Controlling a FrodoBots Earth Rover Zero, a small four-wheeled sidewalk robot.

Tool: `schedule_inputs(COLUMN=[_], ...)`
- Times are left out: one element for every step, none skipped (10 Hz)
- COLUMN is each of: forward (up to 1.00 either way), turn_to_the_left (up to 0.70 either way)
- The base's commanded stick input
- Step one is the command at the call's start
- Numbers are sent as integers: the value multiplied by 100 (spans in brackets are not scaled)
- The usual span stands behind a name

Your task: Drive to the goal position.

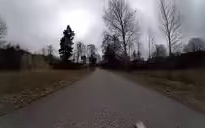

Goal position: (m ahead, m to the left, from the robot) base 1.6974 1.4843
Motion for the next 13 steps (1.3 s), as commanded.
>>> schedule_inputs(forward=[70, 70, 70, 70, 70, 70, 70, 70, 70, 70, 70, 70, 70], turn_to_the_left=[-18, -22, -25, -29, -32, -33, -25, -18, -11, -3, 0, 0, 0])
